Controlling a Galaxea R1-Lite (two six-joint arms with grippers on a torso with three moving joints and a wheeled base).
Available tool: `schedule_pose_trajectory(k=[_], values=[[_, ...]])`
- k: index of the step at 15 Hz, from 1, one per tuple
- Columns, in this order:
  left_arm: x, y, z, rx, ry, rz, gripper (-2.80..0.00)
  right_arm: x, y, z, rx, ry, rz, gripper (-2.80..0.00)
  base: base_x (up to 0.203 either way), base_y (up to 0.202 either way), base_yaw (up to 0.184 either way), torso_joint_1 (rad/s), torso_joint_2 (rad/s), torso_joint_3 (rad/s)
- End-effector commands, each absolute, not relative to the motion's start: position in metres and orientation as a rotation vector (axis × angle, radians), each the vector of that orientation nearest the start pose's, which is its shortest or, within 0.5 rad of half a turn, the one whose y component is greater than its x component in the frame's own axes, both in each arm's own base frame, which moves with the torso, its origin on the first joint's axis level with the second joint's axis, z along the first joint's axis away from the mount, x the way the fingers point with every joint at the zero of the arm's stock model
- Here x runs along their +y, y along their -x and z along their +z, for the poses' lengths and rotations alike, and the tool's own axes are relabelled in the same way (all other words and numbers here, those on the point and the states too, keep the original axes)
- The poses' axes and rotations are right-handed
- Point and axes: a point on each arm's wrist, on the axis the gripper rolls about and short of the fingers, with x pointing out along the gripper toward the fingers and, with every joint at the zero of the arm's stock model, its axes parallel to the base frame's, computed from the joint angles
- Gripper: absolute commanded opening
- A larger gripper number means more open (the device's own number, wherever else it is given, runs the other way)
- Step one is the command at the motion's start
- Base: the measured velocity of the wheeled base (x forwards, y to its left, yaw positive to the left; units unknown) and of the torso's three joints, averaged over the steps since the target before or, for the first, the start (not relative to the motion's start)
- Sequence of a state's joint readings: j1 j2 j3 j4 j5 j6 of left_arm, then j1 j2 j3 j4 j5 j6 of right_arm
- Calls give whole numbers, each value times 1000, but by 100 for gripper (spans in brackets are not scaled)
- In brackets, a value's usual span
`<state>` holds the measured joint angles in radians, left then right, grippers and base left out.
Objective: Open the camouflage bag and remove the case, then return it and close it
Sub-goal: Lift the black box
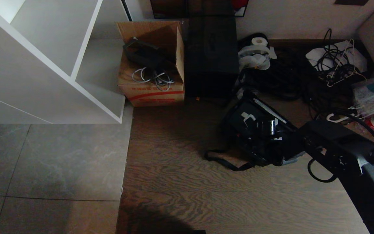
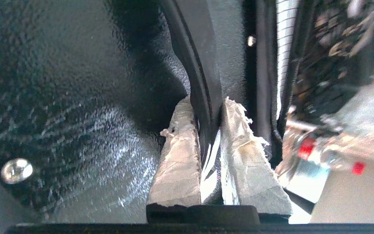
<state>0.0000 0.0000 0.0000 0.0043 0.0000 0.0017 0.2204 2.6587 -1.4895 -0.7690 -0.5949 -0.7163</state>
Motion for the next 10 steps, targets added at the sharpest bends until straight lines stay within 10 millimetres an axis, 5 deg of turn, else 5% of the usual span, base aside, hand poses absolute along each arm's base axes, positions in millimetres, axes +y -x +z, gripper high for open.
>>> schedule_pose_trajectory(k=[1, 4, 8, 9, 10], values=[[0, 23, 75, 5, -2, 0, -280, 107, -460, -19, 520, 861, -170, -280, 0, 0, 0, 0, 0, 0], [0, 23, 75, 5, -2, 0, -280, 109, -426, -12, 580, 874, -54, -280, 0, 0, 0, 0, 0, 0], [0, 23, 75, 5, -2, 0, -280, 109, -438, -9, 561, 863, -36, -280, 0, 0, 0, 0, 0, 0], [0, 23, 75, 5, -2, 0, -280, 105, -441, -8, 566, 867, -40, 0, 0, 0, 0, 0, 0, 0], [0, 23, 75, 5, -2, 0, -280, 105, -443, -9, 563, 863, -49, 0, 0, 0, 0, 0, 0, 0]])
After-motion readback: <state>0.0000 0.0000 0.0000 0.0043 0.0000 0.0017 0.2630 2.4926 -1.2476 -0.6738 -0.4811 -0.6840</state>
